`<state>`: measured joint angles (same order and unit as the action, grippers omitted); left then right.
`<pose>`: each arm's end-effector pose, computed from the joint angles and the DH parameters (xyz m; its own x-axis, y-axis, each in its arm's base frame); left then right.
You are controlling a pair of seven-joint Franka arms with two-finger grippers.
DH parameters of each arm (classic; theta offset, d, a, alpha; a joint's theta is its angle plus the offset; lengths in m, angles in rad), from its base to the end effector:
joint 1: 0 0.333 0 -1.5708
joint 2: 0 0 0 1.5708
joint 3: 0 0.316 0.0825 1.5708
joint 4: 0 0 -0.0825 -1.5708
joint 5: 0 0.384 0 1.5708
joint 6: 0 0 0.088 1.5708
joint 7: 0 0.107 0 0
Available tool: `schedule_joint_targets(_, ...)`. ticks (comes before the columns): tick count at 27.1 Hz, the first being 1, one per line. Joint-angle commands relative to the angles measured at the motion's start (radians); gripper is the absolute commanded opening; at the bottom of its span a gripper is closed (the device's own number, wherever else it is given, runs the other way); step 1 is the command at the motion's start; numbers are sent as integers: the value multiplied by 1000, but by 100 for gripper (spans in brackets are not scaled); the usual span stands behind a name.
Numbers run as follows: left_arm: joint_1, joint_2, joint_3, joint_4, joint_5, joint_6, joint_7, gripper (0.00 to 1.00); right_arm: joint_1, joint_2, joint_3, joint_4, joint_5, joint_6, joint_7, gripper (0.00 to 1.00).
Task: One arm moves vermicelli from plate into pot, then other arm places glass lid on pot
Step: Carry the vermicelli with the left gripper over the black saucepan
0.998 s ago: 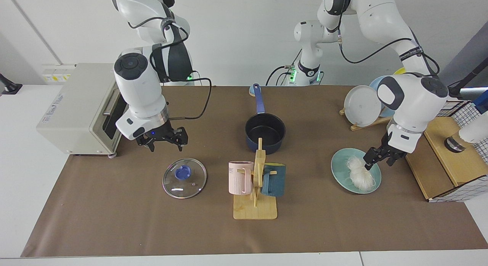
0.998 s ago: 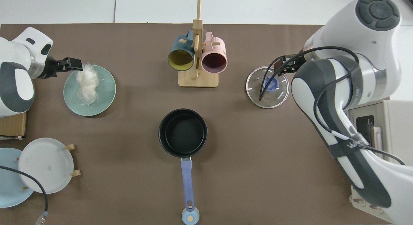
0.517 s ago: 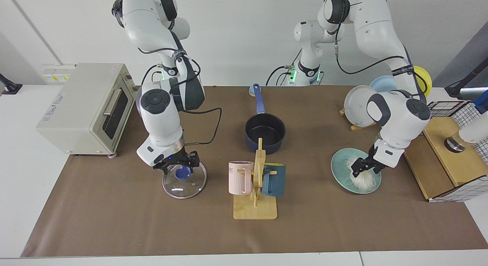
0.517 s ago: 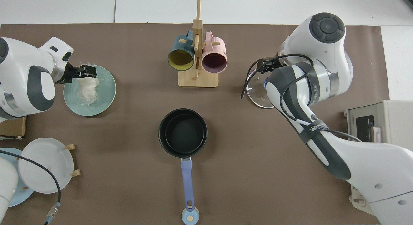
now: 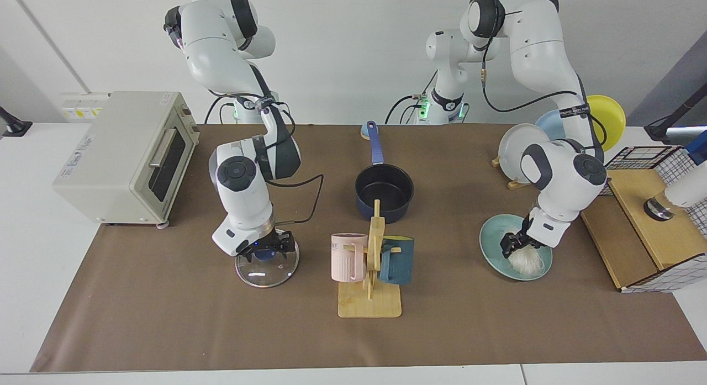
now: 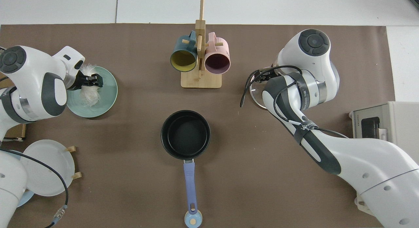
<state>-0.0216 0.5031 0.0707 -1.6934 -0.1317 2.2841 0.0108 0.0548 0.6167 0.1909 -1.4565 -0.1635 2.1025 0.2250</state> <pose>0.6809 0.0251 0.3139 0.9898 0.1123 0.0876 0.1062 -0.9918 0.0717 0.7034 0.1429 0.3320 0.9968 0.0646 0.0474 0.0635 -0.9977 0.0242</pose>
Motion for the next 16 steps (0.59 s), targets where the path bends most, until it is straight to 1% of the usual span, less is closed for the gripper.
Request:
schedule_joint_targets(1, -8, -9, 8, -15, -19, 20, 23, 0, -19, -32, 16, -62, -14, 27, -56, 96)
schedule_joint_targets(5, -8, -14, 1, 17, -20, -3, 9, 0, -27, -43, 16, -88, -13, 27, -88, 96)
schedule_joint_targets(8, -9, -34, -5, 47, -20, -47, -21, 0, -30, -54, 15, -105, -11, 27, -95, 96)
schedule_joint_targets(11, -14, -107, -17, 47, -20, -96, -74, 0, -30, -55, 15, -107, -11, 27, -93, 95)
schedule_joint_targets(16, -23, -234, -54, 46, -20, -248, -187, 0, -30, -55, 15, -105, -11, 22, -93, 92)
